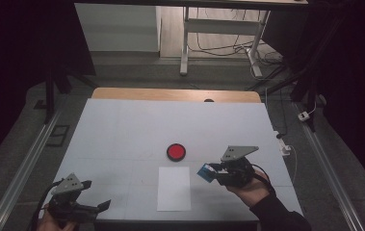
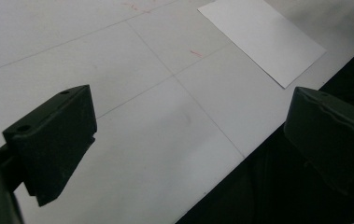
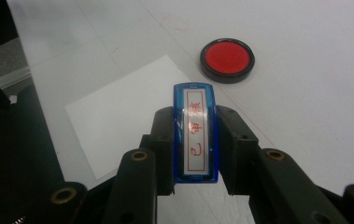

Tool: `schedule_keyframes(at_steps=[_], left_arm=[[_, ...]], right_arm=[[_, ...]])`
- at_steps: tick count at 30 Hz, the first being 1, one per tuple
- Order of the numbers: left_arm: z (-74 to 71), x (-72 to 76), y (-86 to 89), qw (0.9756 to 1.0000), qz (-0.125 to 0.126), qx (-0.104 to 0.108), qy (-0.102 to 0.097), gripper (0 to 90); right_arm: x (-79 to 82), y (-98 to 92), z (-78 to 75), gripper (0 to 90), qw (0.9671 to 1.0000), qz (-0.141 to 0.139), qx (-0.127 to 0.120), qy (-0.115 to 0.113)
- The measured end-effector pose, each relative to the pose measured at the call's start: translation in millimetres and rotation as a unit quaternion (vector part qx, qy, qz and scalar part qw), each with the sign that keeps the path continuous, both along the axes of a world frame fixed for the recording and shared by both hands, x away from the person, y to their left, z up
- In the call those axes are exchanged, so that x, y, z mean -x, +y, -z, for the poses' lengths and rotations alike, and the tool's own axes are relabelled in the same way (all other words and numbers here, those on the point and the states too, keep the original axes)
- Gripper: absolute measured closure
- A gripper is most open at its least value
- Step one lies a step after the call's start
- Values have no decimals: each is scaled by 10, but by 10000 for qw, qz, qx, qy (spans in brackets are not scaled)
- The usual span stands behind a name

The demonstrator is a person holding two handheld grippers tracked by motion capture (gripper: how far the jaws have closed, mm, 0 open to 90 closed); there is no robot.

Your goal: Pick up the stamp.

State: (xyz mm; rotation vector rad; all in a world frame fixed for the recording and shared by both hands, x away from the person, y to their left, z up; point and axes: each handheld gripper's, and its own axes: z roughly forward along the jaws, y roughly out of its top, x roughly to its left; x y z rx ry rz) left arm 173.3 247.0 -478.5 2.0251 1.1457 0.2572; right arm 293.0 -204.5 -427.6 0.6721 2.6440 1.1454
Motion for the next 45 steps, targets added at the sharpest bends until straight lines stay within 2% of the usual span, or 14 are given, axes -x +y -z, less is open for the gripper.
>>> schedule_keyframes(at_steps=[13,24,33,41,45], left_arm=[[3,-7,13,10000,14,70,42,35],[2,-7,-7,10000,-1,-40,32,27],[1,-7,6,10000,-68,5,44,17],[0,-6,6,10000,-75,-2,40,18],[-2,-4,6,10000,-75,4,35,18]], right_arm=[[-21,196,-68,694,9992,-390,-50,-52],[-38,363,-111,694,9977,-671,-32,-120],[-47,428,-101,695,9966,-802,-111,-113],[7,474,-100,694,9949,-960,-311,-71],[26,487,-89,694,9944,-1017,-271,-84]])
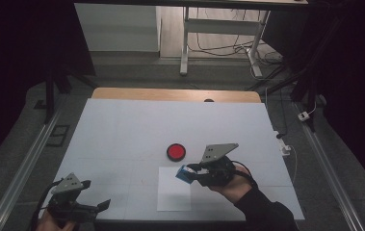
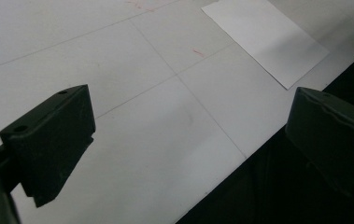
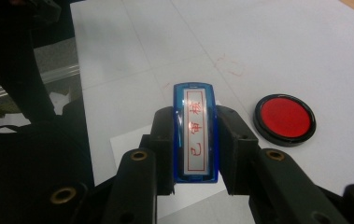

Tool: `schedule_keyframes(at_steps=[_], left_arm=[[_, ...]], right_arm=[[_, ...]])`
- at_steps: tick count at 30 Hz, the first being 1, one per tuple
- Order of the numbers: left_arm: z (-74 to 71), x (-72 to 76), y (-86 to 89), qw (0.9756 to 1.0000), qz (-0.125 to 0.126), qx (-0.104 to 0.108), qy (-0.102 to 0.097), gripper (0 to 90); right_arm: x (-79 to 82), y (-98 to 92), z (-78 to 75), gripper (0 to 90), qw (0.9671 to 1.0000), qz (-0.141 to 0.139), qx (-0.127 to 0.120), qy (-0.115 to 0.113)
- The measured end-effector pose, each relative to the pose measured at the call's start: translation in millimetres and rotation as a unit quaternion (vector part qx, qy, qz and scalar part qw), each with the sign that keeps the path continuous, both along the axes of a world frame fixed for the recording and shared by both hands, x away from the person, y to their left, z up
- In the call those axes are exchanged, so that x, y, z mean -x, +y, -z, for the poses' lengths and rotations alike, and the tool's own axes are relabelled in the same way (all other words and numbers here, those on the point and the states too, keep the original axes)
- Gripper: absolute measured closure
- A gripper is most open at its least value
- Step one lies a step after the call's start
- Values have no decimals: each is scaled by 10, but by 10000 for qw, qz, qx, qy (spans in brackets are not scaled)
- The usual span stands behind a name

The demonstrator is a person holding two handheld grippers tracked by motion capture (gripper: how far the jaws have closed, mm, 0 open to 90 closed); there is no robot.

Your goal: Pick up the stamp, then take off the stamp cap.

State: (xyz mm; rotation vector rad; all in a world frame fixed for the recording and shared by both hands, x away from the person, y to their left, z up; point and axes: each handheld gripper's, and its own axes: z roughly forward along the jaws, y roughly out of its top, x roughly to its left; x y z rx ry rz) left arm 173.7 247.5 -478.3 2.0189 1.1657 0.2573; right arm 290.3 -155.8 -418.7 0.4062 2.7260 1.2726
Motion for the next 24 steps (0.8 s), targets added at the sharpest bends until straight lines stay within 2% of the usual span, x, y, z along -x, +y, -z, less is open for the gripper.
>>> schedule_keyframes(at_steps=[3,7,13,19,24], left_arm=[[-2,4,17,10000,-4,73,-14,0],[-4,0,58,9996,5,272,-15,0],[-7,-32,14,9994,221,260,100,2],[-10,-83,-37,9978,494,441,-29,0],[-27,-112,-130,9969,627,218,-434,0]], right_arm=[[8,1,9,693,10000,4,-8,-6],[5,-17,-7,694,10000,35,-46,13],[6,-33,-13,693,10000,15,-55,-7],[15,-39,-44,693,9999,-3,-83,-77],[2,-56,-50,693,9999,-8,-107,-73]])
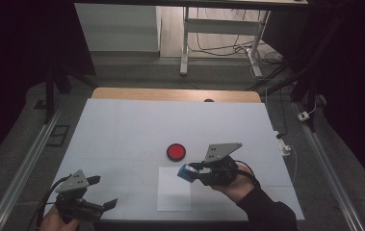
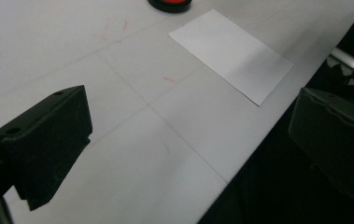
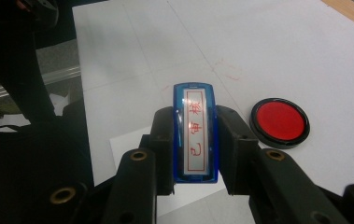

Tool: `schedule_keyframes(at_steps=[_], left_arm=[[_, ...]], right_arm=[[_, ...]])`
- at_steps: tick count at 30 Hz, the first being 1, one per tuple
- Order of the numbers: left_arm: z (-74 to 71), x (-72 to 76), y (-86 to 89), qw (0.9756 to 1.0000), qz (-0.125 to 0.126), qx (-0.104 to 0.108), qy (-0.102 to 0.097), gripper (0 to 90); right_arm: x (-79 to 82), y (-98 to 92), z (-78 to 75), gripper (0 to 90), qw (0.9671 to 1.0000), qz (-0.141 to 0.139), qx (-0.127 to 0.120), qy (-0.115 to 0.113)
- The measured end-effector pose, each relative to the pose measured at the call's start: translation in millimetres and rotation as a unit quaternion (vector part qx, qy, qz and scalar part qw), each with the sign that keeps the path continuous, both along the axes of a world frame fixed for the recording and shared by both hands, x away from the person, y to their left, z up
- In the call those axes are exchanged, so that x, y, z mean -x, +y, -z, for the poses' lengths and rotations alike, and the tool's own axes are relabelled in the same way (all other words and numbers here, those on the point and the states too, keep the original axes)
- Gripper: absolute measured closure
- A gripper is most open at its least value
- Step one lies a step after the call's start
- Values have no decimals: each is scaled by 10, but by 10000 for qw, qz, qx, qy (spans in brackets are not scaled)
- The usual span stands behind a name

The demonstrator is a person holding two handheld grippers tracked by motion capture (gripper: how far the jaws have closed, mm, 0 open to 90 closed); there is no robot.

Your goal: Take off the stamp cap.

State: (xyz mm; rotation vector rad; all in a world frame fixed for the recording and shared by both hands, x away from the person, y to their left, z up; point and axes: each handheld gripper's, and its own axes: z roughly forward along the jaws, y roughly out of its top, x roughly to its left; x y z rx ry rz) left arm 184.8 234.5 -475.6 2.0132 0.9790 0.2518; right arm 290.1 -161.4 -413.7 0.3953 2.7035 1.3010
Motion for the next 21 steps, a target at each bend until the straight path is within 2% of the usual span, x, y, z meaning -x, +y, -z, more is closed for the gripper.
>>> schedule_keyframes(at_steps=[2,4,8,10,13,21], left_arm=[[-1,-26,-45,9998,49,-144,-140,0],[3,-66,-85,9996,82,-217,-173,0],[7,-154,-151,9995,230,-187,-118,0],[-3,-184,-184,9992,321,-195,-163,0],[-12,-233,-223,9990,422,-82,-153,0],[-24,-362,-329,9985,540,-6,-69,0]], right_arm=[[0,-2,-5,693,10000,5,9,-13],[-1,-5,-17,693,10000,-15,0,-33],[-2,-14,-33,693,10000,-32,24,-42],[-9,-23,-34,693,10000,-11,17,-40],[-16,-28,-37,693,10000,-6,32,-45],[-14,-24,-55,693,9999,-40,30,-99]])
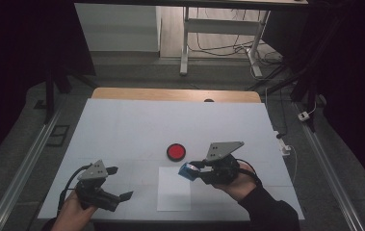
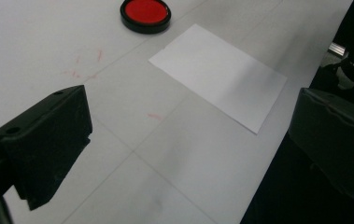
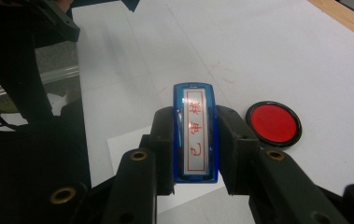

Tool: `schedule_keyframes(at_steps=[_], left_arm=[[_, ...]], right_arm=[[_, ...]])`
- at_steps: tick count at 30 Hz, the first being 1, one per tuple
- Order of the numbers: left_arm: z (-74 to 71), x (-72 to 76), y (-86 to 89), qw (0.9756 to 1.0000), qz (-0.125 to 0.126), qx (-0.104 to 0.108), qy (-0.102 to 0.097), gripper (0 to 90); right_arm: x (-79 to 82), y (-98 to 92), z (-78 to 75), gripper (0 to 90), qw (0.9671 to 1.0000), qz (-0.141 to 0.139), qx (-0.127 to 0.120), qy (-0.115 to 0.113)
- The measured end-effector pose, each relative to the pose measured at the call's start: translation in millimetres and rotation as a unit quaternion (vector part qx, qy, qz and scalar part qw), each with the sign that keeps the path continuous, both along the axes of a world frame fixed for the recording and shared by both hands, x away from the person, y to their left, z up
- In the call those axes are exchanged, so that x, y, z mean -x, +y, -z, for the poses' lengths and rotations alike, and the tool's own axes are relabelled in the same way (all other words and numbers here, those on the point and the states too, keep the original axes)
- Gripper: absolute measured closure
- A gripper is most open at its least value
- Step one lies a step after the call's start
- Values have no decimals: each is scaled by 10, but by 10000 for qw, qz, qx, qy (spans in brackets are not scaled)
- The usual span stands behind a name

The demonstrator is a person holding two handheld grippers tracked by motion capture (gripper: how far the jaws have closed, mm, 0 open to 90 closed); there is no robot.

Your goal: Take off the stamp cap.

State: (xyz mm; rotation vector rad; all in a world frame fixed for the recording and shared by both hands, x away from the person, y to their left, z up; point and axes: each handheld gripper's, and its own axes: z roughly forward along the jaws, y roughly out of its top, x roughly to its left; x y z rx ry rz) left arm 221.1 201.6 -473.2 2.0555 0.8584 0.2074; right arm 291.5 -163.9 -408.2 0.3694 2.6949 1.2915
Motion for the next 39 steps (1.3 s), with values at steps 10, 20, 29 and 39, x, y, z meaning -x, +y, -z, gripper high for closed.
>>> schedule_keyframes(at_steps=[10,20,29,39], left_arm=[[-19,-103,-131,9997,212,29,-101,0],[-30,-225,-283,9988,466,118,-82,0],[-68,-353,-441,9966,791,203,-128,0],[-134,-473,-640,9932,1102,260,-262,0]], right_arm=[[-12,2,-32,693,10000,-28,-86,-6],[-19,13,-51,693,10000,-64,-73,-8],[-34,44,-73,694,9998,-148,-113,-33],[-41,84,-84,694,9995,-260,-128,-90]])
